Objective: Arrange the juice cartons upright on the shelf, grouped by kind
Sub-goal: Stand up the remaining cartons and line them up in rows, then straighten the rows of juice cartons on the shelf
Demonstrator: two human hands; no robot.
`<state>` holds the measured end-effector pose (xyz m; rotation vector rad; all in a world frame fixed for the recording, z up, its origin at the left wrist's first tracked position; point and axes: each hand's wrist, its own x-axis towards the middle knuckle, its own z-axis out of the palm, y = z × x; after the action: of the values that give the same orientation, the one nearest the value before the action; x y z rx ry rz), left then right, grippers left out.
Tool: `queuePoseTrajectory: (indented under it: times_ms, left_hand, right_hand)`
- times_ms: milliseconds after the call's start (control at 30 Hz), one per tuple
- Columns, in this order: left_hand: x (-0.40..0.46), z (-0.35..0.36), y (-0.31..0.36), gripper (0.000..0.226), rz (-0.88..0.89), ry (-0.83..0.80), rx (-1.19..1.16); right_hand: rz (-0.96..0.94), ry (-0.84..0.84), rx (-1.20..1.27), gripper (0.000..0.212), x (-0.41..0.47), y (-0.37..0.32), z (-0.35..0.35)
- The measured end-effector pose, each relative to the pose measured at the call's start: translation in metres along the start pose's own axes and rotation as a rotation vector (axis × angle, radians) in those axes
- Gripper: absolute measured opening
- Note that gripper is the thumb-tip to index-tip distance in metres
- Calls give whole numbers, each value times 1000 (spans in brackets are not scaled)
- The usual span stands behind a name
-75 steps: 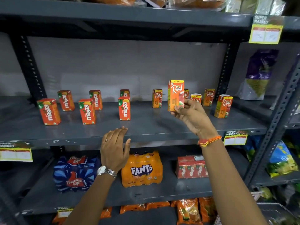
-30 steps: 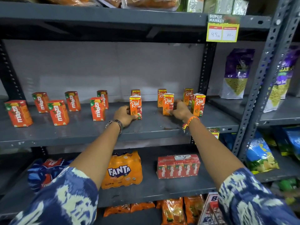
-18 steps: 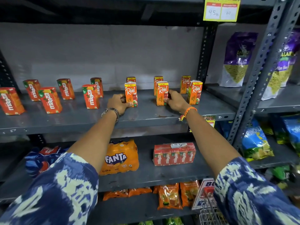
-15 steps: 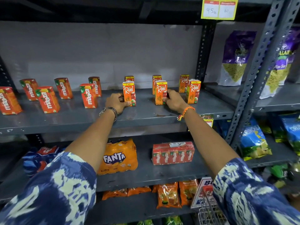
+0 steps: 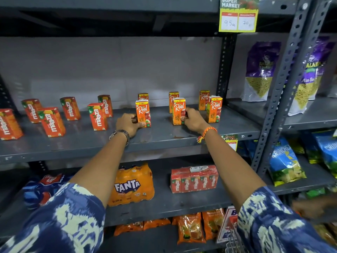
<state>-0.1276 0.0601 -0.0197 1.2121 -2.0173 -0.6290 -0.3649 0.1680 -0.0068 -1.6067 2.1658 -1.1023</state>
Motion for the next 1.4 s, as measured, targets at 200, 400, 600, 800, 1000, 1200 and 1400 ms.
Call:
queuePoseTrajectory:
  times_ms: [200, 400, 600, 800, 1000, 1200, 1400]
  left_hand:
    - [5, -12, 22, 67, 18, -89, -17]
    - [-78, -32, -17, 75, 104, -29, 318]
    - [-99, -10, -41, 85, 317, 80, 653]
    - [-99, -8, -42, 85, 335, 128, 704]
    - [-99, -7, -43, 85, 346, 153, 729]
    - [-109, -22, -62, 71, 419, 148, 694]
    - [-122, -90, -116, 39, 388, 316, 340]
  right_hand:
    - [9, 7, 61, 40, -5, 0, -33]
    - [107, 707, 215, 46, -34, 25, -51]
    - [386, 510, 56, 83, -18, 49, -66]
    - [392, 459, -34, 50, -5, 61, -64]
    - [369, 465, -31, 51, -9, 60, -64]
    - [396, 560, -60, 69, -22, 46, -60]
    - [71, 815, 26, 61, -55, -22, -1]
